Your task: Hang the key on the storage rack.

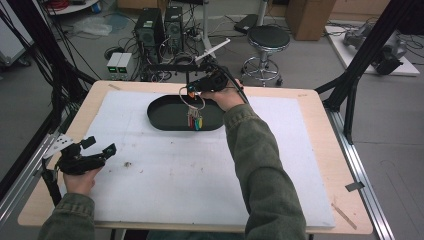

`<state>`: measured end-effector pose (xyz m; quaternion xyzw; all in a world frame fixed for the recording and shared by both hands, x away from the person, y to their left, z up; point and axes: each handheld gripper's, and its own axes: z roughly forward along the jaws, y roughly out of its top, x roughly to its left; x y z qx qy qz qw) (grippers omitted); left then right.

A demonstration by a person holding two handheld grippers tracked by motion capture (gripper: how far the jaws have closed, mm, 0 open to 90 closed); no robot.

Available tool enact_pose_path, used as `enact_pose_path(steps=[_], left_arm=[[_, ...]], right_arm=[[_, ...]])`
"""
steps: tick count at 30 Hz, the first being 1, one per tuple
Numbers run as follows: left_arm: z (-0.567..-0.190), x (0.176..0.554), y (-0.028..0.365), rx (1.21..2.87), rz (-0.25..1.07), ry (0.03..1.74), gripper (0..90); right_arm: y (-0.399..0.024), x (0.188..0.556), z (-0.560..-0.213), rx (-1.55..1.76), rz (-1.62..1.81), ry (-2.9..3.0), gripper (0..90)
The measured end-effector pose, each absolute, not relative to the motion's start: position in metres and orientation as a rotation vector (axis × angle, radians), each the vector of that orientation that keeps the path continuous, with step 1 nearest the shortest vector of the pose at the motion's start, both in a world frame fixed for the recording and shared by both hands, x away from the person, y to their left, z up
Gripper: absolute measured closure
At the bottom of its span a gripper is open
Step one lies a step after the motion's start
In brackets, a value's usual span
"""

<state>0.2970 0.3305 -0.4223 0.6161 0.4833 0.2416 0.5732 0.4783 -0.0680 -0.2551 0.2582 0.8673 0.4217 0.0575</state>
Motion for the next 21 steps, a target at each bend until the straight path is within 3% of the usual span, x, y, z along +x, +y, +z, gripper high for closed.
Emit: enact_pose_path(steps=[21], left_arm=[[-0.423,0.298,0.332,1.442,0.565,1.133,1.7]], right_arm=[[-0.068,0.505,-0.234,0.817,1.283,2.564,82.2]])
